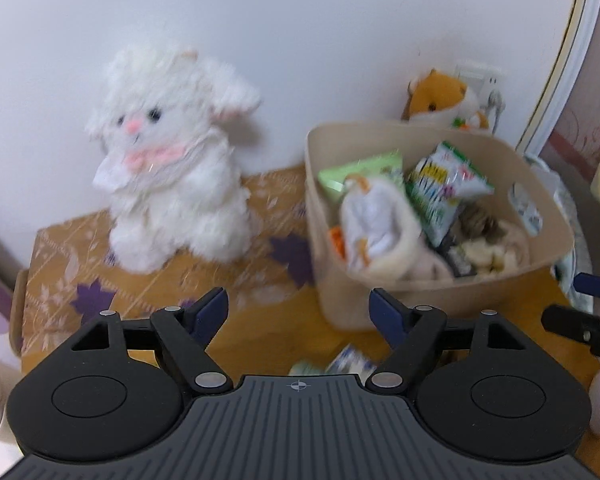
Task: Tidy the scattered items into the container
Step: 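Carry hat and claw clip into the basket and open both tools, then grasp the green scrunchie with left tool while right tool grasps red glasses case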
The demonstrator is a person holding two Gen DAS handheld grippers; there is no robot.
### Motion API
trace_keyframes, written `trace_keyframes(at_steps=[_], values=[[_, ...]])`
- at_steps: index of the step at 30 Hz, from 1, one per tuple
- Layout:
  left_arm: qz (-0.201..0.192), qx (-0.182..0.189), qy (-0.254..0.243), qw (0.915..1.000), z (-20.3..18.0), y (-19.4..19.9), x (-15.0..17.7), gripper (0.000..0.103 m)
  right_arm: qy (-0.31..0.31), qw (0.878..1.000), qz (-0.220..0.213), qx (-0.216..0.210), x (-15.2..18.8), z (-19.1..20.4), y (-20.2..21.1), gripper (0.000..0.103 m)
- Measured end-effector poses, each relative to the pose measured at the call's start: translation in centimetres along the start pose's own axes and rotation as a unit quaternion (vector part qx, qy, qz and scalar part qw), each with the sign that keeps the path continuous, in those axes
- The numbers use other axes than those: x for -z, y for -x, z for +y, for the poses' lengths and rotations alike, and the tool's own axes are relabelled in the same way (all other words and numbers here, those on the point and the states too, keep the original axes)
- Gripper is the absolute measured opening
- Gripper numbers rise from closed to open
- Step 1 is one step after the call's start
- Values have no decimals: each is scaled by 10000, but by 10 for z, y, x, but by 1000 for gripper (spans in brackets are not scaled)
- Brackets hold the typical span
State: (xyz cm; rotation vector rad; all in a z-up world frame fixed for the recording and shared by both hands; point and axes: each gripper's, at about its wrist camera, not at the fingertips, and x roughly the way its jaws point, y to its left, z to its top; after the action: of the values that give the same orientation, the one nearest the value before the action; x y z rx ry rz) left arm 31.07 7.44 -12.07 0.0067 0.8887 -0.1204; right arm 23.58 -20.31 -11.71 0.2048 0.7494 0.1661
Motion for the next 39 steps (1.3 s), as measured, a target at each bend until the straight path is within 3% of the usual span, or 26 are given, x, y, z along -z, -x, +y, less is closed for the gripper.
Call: trace_keyframes(at_steps=[13,26,29,36,39], values=[[643,369,57,9972,16,-15,47,79,297,9970,715,40,59,31,-13,103],[969,691,280,9925,14,-36,63,77,848,9890,1206,144,82,50,-37,101],[1063,839,414,9899,16,-40,64,63,926,9867,1327,176,84,51,-42,94],[1188,960,633,9862,23,-45,68,57,1024,9824,1554,150,92,53,-52,81],[1201,964,603,9862,23,-44,70,50,985,9815,1640,80,96,52,-54,58]])
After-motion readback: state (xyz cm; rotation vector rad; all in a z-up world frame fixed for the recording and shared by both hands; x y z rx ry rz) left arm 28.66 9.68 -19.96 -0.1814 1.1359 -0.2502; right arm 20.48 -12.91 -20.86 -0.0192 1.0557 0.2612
